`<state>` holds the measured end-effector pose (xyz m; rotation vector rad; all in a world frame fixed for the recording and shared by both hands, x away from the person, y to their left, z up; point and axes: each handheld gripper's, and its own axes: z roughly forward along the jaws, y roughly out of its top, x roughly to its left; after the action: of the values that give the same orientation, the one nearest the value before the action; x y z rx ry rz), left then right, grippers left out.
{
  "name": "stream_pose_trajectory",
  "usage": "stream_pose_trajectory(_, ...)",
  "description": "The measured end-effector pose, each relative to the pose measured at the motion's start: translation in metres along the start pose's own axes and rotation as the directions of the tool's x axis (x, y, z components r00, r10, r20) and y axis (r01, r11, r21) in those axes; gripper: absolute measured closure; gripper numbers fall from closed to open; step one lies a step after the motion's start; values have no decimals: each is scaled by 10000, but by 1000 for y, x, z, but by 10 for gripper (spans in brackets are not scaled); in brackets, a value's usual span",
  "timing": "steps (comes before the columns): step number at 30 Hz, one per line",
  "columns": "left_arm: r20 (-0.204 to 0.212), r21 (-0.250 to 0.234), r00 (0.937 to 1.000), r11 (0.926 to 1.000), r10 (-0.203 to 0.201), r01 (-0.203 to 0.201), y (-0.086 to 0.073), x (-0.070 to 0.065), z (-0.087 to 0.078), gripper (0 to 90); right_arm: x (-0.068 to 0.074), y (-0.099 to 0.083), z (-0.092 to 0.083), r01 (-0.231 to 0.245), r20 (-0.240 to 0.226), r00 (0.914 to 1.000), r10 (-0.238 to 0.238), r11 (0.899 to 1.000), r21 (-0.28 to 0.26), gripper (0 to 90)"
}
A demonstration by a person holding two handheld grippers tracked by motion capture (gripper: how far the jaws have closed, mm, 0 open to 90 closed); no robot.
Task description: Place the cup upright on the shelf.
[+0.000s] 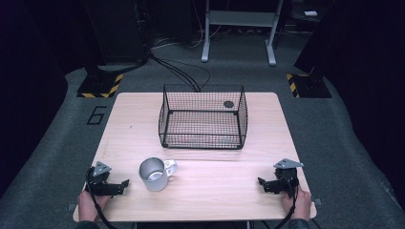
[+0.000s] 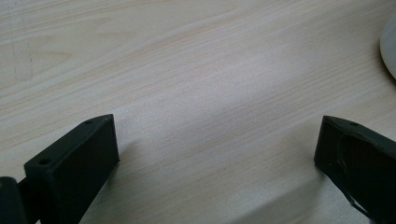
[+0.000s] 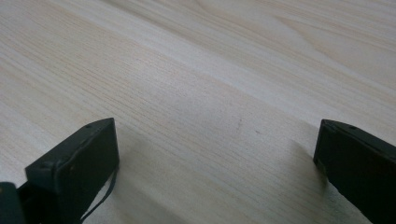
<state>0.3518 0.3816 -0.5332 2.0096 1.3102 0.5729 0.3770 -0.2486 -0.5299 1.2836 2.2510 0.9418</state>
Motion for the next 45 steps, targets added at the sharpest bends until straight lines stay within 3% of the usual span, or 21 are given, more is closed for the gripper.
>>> stream_pose_trajectory(7,13,13,10000,10000,-15,15,0,0,0,0,0,0,0,59,-8,10000,-59,10000,-30,0)
stream_pose_trajectory(13,343,-37,9993,9999,131,-130,0,0,-2,0,0,0,0,-14,-6,10000,14,10000,-91,0)
stream_pose_trajectory(20,741,-489,9951,9969,660,-625,9,-6,-25,0,0,0,1,-12,5,10000,12,10000,-97,0)
stream_pose_trajectory(24,1097,-641,9906,9951,822,-755,13,-9,-35,0,0,0,0,-4,-18,10000,4,10000,-39,0)
stream_pose_trajectory(25,1202,-764,9901,9951,723,-634,14,-10,-38,0,0,0,0,-4,-18,10000,4,10000,-39,0)
stream_pose_trajectory(28,1624,-1164,9838,9916,754,-568,19,-13,-50,0,0,0,0,1,-26,10000,-1,10000,-10,0)
stream_pose_trajectory(34,1958,-1637,9767,9849,878,-558,27,-22,-64,0,0,0,0,-4,-23,10000,4,10000,-27,0)
stream_pose_trajectory(38,2406,-1852,9611,9784,1356,-916,40,-35,-73,0,0,0,0,2,-28,10000,-2,10000,-12,0)
stream_pose_trajectory(39,2406,-1852,9611,9784,1356,-916,40,-35,-73,0,0,0,0,2,-28,10000,-2,10000,-12,0)
stream_pose_trajectory(41,2536,-2020,9539,9732,1608,-1104,44,-39,-74,0,0,0,0,6,-41,10000,-6,10000,2,0)
stream_pose_trajectory(44,2915,-1934,9371,9712,1921,-1389,54,-49,-71,0,0,0,0,14,-48,10000,-14,10000,1,0)
stream_pose_trajectory(45,2915,-1934,9371,9712,1921,-1389,54,-49,-71,0,0,0,0,14,-48,10000,-14,10000,1,0)
